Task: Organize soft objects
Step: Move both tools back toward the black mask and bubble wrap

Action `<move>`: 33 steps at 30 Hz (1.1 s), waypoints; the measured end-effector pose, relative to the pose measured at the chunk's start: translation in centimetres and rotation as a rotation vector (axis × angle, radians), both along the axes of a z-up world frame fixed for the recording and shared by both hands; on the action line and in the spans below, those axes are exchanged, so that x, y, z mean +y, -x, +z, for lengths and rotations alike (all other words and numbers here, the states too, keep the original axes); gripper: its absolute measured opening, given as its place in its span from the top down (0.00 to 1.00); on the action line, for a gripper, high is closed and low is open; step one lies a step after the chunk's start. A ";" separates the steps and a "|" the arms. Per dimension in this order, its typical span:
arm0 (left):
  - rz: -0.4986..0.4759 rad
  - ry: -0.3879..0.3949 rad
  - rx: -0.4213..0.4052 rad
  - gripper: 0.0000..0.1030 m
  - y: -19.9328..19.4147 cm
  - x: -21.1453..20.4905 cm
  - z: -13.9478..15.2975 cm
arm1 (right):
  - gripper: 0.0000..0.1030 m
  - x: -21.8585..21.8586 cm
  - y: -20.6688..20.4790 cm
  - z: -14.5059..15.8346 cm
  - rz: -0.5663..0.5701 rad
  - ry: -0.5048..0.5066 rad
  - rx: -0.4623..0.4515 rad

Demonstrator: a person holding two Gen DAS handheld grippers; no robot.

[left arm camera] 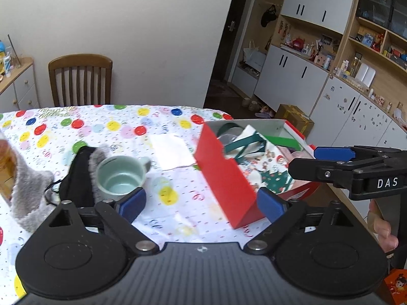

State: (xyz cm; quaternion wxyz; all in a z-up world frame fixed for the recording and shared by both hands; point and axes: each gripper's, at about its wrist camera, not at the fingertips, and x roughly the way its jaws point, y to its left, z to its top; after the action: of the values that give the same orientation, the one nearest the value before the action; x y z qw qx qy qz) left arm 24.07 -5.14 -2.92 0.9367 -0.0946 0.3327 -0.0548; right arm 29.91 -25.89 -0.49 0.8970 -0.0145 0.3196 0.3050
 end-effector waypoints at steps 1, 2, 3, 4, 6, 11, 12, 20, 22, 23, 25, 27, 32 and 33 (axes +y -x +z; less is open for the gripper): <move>0.001 0.005 0.001 0.02 0.2 0.7 -0.1 | 0.02 0.7 0.1 0.0 0.001 0.003 0.000; 0.004 0.010 0.000 0.01 0.5 1.4 -0.2 | 0.02 1.4 0.2 -0.1 0.002 0.006 0.001; 0.009 0.015 -0.004 0.01 0.7 2.2 -0.3 | 0.02 2.2 0.2 -0.1 0.006 0.009 0.003; 0.016 0.020 -0.006 0.01 0.9 2.9 -0.4 | 0.02 2.9 0.2 -0.2 0.009 0.012 0.004; 0.031 0.030 -0.007 0.01 1.3 4.4 -0.7 | 0.02 4.4 0.1 -0.3 0.016 0.018 0.007; 0.090 0.036 -0.021 0.01 2.2 8.2 -1.4 | 0.02 8.1 -0.7 -0.7 0.035 0.035 0.018; 0.106 0.027 -0.024 0.01 2.3 8.9 -1.6 | 0.02 8.8 -0.9 -0.9 0.042 0.038 0.020; 0.263 -0.004 -0.033 0.01 3.5 14.7 -3.8 | 0.02 14.8 -3.4 -1.5 0.118 0.075 0.039; 0.294 -0.036 -0.031 0.01 3.6 15.7 -4.5 | 0.02 16.5 -4.1 -1.5 0.146 0.090 0.033; 0.307 -0.048 -0.023 0.01 3.6 16.1 -4.8 | 0.02 17.2 -4.4 -1.6 0.162 0.096 0.030; 0.333 -0.056 -0.006 0.01 3.4 17.2 -5.6 | 0.02 18.8 -5.1 -1.7 0.196 0.114 0.025; 0.362 -0.058 0.011 0.01 3.3 18.2 -6.4 | 0.02 20.4 -5.7 -1.9 0.237 0.138 0.018; 0.412 -0.071 0.030 0.01 2.8 20.4 -7.8 | 0.04 24.3 -6.9 -2.6 0.323 0.209 -0.009; 0.419 -0.067 0.033 0.01 2.7 20.9 -8.1 | 0.05 25.1 -7.1 -2.8 0.335 0.222 -0.012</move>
State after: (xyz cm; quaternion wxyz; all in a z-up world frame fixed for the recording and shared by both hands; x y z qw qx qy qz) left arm 21.33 15.71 -10.97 0.9247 -0.1313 0.3226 0.1536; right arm 37.06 -0.78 -3.32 0.8285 -0.1684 0.3390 0.4128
